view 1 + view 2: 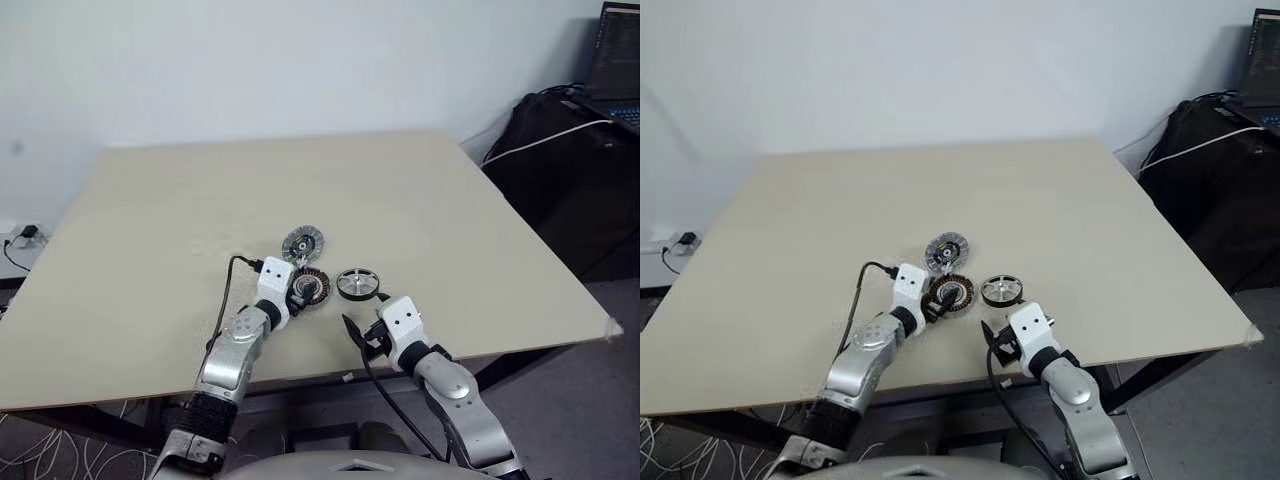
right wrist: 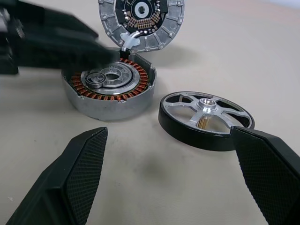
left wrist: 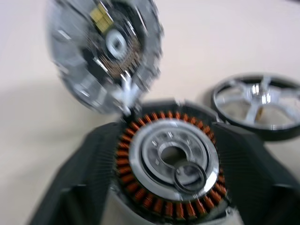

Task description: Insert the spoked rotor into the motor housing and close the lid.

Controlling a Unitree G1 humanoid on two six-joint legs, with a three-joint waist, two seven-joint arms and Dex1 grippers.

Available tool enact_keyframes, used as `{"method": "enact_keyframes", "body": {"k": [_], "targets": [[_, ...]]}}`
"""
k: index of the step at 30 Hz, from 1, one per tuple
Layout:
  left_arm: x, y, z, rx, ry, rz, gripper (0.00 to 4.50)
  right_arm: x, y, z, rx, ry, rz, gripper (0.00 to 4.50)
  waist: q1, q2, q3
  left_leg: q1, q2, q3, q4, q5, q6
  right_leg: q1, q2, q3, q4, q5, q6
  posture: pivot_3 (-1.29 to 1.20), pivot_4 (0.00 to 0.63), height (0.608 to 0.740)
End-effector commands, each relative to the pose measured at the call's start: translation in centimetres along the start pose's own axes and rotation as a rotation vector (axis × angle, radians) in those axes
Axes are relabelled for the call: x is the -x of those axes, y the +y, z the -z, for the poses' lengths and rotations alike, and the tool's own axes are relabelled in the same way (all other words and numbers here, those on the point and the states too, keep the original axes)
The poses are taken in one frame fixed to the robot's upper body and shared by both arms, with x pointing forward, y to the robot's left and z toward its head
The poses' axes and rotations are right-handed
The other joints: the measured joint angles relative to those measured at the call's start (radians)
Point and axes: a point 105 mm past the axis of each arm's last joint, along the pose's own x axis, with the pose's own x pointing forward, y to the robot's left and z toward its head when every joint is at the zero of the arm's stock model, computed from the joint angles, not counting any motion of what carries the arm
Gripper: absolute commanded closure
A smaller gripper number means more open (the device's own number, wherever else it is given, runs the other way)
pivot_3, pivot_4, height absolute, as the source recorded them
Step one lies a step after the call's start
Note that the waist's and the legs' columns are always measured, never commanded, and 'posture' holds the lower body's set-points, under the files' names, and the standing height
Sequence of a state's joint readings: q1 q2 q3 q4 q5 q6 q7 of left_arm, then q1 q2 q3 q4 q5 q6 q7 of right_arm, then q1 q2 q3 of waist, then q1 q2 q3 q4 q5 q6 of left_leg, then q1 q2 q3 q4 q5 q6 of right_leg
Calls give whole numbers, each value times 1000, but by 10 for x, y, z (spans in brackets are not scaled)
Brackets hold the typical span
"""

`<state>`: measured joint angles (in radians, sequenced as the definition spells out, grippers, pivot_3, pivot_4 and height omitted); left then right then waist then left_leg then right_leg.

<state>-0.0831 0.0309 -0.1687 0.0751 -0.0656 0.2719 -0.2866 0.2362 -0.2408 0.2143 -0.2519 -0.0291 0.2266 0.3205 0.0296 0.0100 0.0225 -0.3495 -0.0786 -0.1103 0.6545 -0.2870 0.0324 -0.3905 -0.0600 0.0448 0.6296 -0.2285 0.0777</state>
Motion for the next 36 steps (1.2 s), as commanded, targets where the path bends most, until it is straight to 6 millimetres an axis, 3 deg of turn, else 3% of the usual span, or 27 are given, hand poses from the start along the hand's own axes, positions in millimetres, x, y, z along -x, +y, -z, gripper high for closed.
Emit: {"method": "enact_keyframes", "body": {"k": [1, 4, 7, 13, 16, 23, 36], "targets": [[15, 6, -32, 33, -161, -40, 2521, -1, -2, -20, -15, -69, 1, 0, 0, 0, 0, 0, 0, 0, 0, 0, 0, 0, 0, 0, 0, 0, 0, 0, 0, 740], [34, 17, -27, 61, -179, -111, 3530, -6, 3, -24, -42, -56, -32, 624, -1, 1, 0, 0, 0, 0, 0, 0, 0, 0, 0, 0, 0, 0, 0, 0, 0, 740], [51, 30, -10, 85, -144, -205, 4486, -13, 7, -26, -43, -24, -60, 1560, -1, 1, -1, 1, 0, 0, 0, 0, 0, 1, 0, 0, 0, 0, 0, 0, 0, 740], [78, 41, 19, 105, -111, -340, 4500, -37, 23, -39, -28, 32, -131, 3513, 1, 0, -1, 0, 0, 0, 1, 0, 0, 1, 0, 0, 0, -3, 4, 0, 0, 740], [81, 37, 28, 81, -99, -352, 4500, -50, 32, -45, -60, 74, -171, 4473, 2, 0, -1, 1, 0, 0, 1, 0, 0, 1, 0, 0, 0, -3, 3, 0, 0, 740], [76, 31, 29, 97, -102, -320, 4500, -62, 51, -48, -146, 215, -273, 4473, 0, 0, -2, 0, 0, 0, 1, 0, 0, 0, 0, -1, 0, 1, -2, 0, 0, 740], [73, 30, 31, 101, -92, -300, 4500, -84, 51, -61, -128, 289, -336, 4473, -17, 0, -2, 0, 0, 0, 0, 0, 0, -1, 0, -1, 1, 1, -3, 0, 0, 740]]}}
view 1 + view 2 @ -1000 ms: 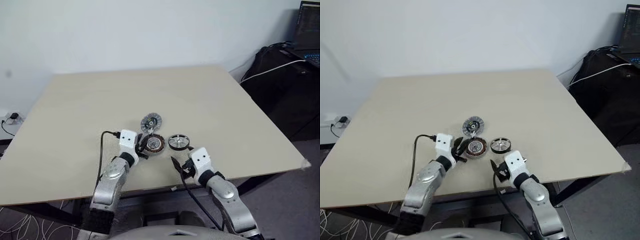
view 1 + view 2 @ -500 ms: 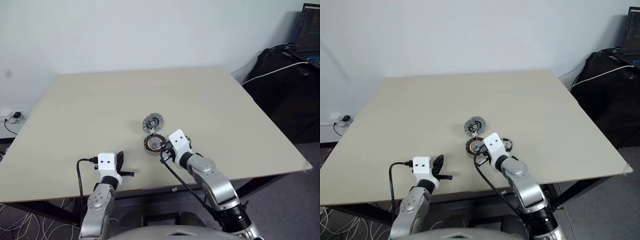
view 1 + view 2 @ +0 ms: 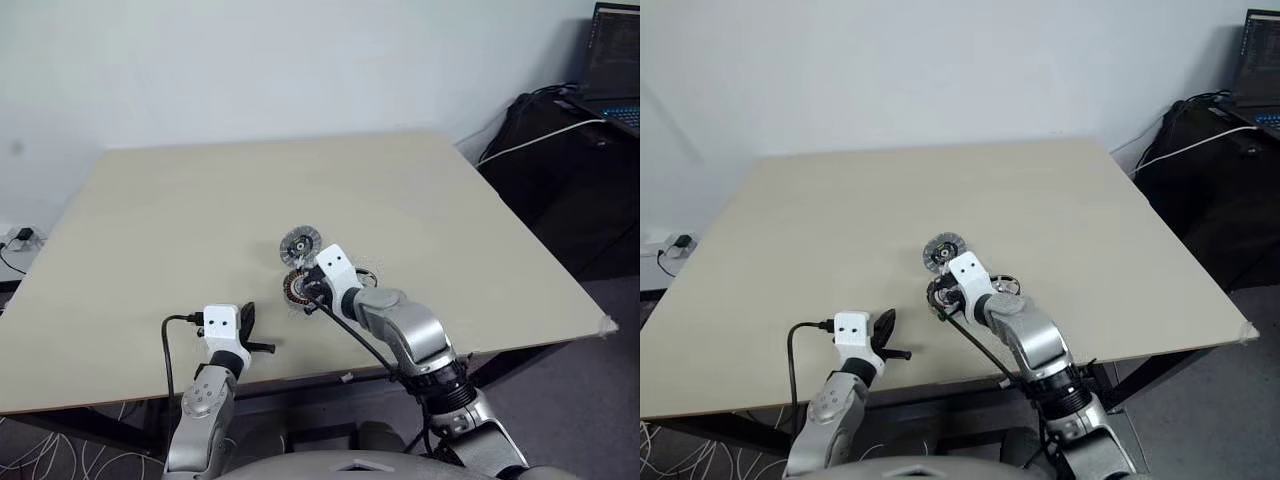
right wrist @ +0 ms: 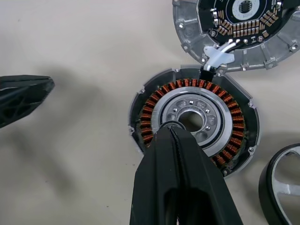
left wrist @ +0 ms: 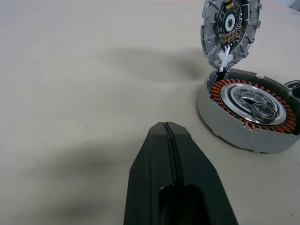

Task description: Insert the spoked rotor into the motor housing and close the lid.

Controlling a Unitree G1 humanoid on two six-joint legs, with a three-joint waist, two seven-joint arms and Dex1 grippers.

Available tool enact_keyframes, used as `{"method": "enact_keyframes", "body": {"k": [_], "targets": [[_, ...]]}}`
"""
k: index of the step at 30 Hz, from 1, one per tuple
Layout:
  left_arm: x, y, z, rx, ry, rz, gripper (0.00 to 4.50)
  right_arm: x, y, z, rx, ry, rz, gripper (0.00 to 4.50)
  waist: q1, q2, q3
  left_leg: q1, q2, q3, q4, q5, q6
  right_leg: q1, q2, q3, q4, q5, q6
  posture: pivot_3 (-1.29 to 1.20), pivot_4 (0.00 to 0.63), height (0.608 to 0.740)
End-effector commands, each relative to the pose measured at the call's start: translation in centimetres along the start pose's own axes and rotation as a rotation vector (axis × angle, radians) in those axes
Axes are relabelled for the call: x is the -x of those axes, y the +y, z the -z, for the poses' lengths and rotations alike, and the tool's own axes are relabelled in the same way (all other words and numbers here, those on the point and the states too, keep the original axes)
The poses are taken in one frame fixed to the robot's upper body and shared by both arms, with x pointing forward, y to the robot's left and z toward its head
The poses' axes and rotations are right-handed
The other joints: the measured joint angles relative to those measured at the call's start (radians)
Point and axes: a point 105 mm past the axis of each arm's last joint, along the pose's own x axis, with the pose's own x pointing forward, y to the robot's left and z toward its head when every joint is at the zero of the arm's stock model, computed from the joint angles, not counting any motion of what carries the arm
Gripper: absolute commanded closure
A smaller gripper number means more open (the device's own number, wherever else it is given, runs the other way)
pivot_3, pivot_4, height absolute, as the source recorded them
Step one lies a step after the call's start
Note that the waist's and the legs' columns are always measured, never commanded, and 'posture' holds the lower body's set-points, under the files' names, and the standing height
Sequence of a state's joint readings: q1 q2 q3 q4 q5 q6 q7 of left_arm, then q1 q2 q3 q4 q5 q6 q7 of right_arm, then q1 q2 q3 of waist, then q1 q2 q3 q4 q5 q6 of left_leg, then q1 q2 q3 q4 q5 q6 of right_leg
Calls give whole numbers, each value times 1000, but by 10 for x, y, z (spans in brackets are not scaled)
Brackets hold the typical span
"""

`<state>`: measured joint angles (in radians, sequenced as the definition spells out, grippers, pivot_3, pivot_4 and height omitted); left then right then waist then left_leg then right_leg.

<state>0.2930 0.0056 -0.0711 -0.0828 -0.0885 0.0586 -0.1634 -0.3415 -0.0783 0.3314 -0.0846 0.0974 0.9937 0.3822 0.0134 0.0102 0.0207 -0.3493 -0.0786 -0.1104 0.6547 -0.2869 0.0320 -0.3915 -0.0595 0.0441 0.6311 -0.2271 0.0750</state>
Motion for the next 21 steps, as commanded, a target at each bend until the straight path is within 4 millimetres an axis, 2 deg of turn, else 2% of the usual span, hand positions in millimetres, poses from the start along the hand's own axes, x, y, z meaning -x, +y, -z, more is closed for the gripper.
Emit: {"method": "enact_keyframes", "body": {"k": [1, 10, 21], "targets": [[-3, -2, -10, -6, -39, 15, 4500, -2, 4, -10, 13, -15, -37, 4473, -1, 0, 0, 0, 0, 0, 0, 0, 0, 0, 0, 0, 0, 0, 0, 0, 0, 740], [-3, -2, -9, -4, -37, 14, 4500, -8, 15, -2, 24, 42, -105, 4473, -2, 0, 0, 0, 0, 0, -1, 0, 0, 0, 0, 0, 0, 0, 0, 0, 0, 740], [-3, -4, -10, -2, -37, 20, 4500, -17, 7, -2, 20, 53, -85, 4473, -3, 0, 0, 0, 0, 0, -1, 0, -1, 0, 0, 0, 1, 0, 0, 0, 0, 740]]}}
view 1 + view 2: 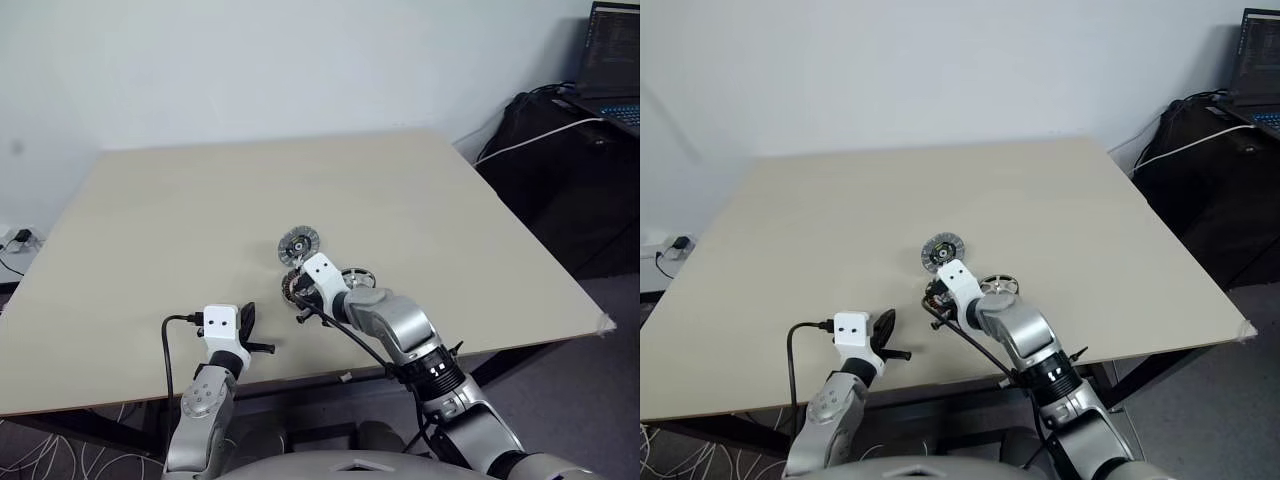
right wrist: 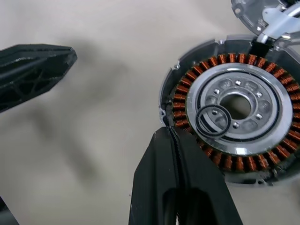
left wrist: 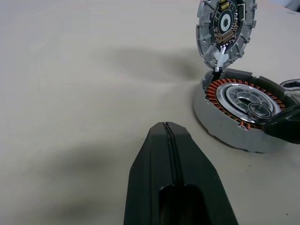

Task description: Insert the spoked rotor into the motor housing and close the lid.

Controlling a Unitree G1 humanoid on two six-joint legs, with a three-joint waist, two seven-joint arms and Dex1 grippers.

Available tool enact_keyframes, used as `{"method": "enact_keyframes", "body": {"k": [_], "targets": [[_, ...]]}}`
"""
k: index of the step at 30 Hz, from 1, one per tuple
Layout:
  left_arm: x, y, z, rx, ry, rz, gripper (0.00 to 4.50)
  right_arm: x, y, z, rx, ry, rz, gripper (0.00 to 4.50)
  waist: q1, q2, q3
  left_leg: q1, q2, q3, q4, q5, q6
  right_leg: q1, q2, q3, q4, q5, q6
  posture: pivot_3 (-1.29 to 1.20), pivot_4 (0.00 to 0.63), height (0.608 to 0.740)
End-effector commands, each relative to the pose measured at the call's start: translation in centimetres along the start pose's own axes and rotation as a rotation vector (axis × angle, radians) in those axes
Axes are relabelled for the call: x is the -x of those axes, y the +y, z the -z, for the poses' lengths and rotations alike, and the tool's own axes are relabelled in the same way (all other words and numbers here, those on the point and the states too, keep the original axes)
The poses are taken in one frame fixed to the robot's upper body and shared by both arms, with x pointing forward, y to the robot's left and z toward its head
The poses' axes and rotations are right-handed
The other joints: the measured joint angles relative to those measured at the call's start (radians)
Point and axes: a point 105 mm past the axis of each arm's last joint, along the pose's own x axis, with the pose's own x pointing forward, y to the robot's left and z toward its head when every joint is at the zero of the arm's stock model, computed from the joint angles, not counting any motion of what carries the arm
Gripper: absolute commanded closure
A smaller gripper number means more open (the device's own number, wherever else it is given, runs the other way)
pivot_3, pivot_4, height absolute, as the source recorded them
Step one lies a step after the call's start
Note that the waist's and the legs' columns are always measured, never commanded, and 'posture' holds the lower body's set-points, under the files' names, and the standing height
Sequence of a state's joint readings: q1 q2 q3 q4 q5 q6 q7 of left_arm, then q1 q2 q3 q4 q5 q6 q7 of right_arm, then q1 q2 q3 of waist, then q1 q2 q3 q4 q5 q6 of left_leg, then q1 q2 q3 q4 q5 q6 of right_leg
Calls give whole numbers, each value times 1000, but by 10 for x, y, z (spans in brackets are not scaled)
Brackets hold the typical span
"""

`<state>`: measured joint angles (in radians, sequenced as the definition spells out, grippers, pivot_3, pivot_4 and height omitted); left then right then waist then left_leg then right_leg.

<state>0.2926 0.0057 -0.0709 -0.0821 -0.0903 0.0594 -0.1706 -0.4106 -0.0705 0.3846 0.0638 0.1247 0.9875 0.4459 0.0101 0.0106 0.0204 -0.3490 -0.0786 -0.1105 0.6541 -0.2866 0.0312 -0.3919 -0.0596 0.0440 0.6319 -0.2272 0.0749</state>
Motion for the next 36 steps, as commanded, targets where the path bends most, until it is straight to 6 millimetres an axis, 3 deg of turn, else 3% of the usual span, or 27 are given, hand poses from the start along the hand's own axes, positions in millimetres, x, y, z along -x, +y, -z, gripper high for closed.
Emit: {"method": "enact_keyframes", "body": {"k": [1, 11, 26, 36], "targets": [[-3, -3, -10, -3, -38, 13, 4500, 1, -7, -12, 16, -40, 24, 4473, 0, 0, 0, 0, 0, 0, 0, 0, 0, 0, 0, 0, 0, 0, 0, 0, 0, 740], [-3, -3, -10, 3, -41, 10, 4500, 6, -18, -14, 10, -66, 58, 4473, 0, 0, 0, 1, 0, 0, 0, 1, -2, 0, 0, 0, 2, 0, 0, 0, 0, 740], [-5, -4, -7, 11, -25, 20, 4500, 18, -7, -21, 29, -130, -58, 4473, 2, 0, 0, 0, 0, 0, 0, 1, -2, 0, 0, 0, 3, 0, 0, 0, 0, 740], [-5, -3, -7, 6, -21, 19, 4500, 20, 1, -7, 57, -103, -109, 4473, 2, 0, 1, 0, 0, 0, 0, 1, -1, -1, 0, 0, 2, -1, 0, 0, 0, 740]]}}
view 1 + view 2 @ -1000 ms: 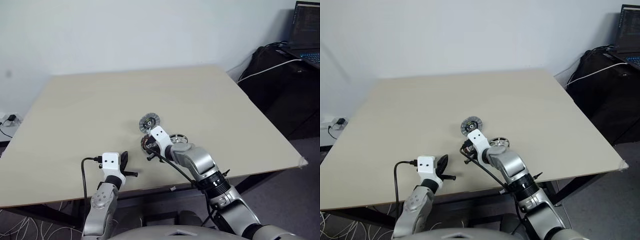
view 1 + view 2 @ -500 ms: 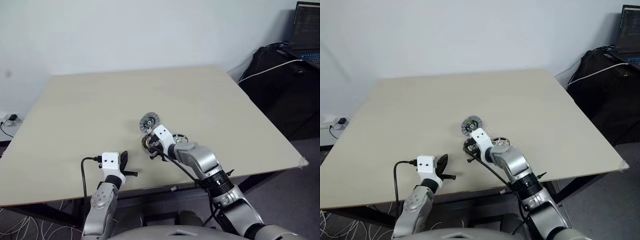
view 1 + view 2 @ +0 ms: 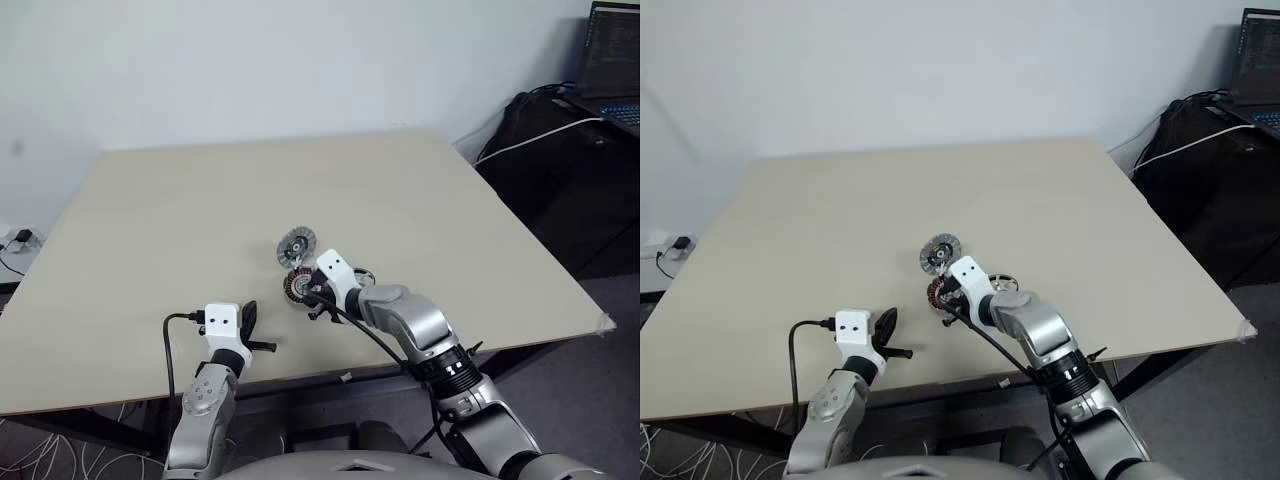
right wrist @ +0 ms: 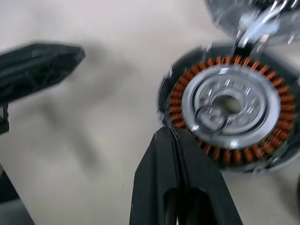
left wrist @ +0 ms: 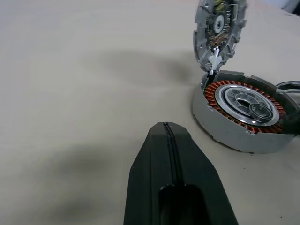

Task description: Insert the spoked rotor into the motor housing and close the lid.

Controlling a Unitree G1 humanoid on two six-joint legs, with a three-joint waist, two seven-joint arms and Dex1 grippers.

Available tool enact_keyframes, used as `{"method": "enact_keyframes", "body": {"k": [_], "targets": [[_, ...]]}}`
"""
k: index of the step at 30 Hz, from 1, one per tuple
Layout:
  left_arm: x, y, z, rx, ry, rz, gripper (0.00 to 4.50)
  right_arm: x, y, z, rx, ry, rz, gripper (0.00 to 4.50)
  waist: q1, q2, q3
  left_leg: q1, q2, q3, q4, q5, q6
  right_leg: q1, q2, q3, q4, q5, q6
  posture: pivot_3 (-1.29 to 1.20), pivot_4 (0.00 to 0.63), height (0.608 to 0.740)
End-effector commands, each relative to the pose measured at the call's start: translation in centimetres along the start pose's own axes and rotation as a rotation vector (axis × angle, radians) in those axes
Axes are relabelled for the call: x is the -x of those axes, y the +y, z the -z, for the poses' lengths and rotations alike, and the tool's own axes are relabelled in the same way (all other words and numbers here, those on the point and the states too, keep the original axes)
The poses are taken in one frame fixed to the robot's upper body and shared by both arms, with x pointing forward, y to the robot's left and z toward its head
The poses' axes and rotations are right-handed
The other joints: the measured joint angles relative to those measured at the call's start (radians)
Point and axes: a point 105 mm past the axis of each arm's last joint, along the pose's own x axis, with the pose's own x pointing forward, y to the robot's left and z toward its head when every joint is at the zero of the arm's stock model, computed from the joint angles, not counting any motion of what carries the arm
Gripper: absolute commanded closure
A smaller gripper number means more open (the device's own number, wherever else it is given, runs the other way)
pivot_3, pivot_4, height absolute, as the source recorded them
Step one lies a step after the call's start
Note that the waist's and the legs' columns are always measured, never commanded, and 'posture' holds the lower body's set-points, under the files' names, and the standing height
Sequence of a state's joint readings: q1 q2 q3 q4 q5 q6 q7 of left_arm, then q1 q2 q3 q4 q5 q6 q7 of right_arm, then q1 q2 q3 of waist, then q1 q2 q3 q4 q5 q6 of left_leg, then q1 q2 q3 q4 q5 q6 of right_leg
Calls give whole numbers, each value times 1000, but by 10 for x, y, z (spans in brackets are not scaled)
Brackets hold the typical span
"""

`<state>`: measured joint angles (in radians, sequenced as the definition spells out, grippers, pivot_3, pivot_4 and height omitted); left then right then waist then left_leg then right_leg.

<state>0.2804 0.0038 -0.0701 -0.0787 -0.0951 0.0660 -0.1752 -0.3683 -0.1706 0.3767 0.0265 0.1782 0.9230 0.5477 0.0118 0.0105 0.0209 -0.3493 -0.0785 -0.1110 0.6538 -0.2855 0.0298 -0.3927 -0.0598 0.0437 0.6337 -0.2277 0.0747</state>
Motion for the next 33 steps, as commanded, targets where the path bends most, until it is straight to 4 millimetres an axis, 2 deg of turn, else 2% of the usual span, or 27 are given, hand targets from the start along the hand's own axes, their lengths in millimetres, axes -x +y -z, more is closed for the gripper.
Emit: {"method": "enact_keyframes", "body": {"k": [1, 4, 12, 19, 33], "targets": [[-3, -2, -5, 0, -18, 11, 4500, 6, 11, -18, 56, -76, -49, 4473, 0, 0, 0, 0, 0, 0, 0, 0, 0, 0, 0, 0, 0, 0, 0, 0, 0, 740], [-3, -2, -5, -1, -15, 13, 4500, 6, 11, -18, 60, -79, -47, 4473, 0, 0, 0, 0, 0, 0, 0, 0, 0, 0, 0, 0, 0, -3, 5, 0, 0, 740], [-3, -3, -5, 0, -11, 15, 4500, 5, -5, -24, 42, -92, 30, 4473, 0, 0, 0, 0, 0, 0, 0, 0, 0, 0, 0, 0, 0, -3, 5, 0, 0, 740], [-3, -3, -5, 0, -13, 15, 4500, 0, -15, -21, 35, -65, 76, 4473, 0, 0, 0, 0, 0, 0, -1, 0, 0, 0, 0, 0, -1, -2, 3, 0, 0, 740], [-3, -4, -5, 2, -14, 18, 4500, -5, -19, -23, 20, -74, 98, 4473, 0, 0, 0, 0, 0, 0, -3, 0, 0, -1, 0, 0, -2, 0, 0, 0, 0, 740]]}}
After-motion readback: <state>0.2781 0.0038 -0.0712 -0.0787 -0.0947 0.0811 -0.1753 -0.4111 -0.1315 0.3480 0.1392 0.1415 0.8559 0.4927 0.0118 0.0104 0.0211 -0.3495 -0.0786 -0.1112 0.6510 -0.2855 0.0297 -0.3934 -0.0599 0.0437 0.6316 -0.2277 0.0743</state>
